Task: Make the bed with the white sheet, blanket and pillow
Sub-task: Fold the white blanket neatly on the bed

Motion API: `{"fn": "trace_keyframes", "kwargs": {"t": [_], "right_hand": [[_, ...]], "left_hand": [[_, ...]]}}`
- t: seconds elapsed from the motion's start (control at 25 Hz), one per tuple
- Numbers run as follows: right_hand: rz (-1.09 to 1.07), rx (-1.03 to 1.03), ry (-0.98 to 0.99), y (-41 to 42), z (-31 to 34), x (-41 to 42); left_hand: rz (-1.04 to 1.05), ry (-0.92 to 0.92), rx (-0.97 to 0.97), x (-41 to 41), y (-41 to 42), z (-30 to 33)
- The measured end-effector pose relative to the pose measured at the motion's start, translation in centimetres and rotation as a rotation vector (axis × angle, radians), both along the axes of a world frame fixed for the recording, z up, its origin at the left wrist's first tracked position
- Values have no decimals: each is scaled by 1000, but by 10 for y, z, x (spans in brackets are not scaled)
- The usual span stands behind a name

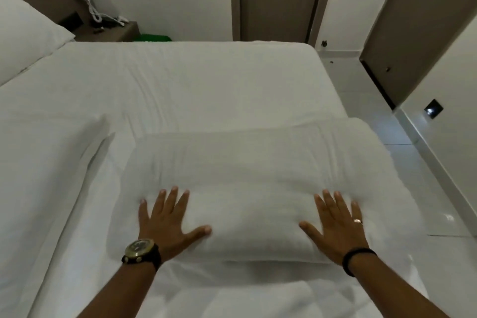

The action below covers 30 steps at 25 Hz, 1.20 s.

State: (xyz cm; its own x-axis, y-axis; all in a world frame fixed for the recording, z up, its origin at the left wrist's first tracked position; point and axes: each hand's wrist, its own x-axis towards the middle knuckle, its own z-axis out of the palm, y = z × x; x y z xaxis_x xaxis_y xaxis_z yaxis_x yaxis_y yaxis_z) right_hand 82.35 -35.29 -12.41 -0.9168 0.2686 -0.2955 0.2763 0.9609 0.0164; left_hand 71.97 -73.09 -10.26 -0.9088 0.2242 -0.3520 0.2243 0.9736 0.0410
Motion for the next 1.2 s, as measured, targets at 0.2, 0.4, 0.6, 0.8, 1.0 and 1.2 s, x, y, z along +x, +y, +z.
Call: {"fn": "trace_keyframes", "kwargs": {"t": [0.2, 0.4, 0.6, 0.8, 1.0, 1.2], "right_hand": [[27, -147, 314, -33, 39, -66], [2, 94, 198, 52, 13, -123], [-353, 200, 212, 94, -15, -107], [-524, -107, 371, 87, 10, -123], [-1461, -1145, 1242, -82, 34, -21], [-1854, -1683, 698, -170, -5, -32]], "left_hand": [[-88, 153, 101, -50, 28, 17], [-289, 124, 171, -107, 100, -16], [-288, 235, 171, -116, 108, -82], [-286, 162, 157, -142, 114, -89], [-344, -37, -10, -147, 125, -49], [-181, 11, 256, -233, 167, 10]]}}
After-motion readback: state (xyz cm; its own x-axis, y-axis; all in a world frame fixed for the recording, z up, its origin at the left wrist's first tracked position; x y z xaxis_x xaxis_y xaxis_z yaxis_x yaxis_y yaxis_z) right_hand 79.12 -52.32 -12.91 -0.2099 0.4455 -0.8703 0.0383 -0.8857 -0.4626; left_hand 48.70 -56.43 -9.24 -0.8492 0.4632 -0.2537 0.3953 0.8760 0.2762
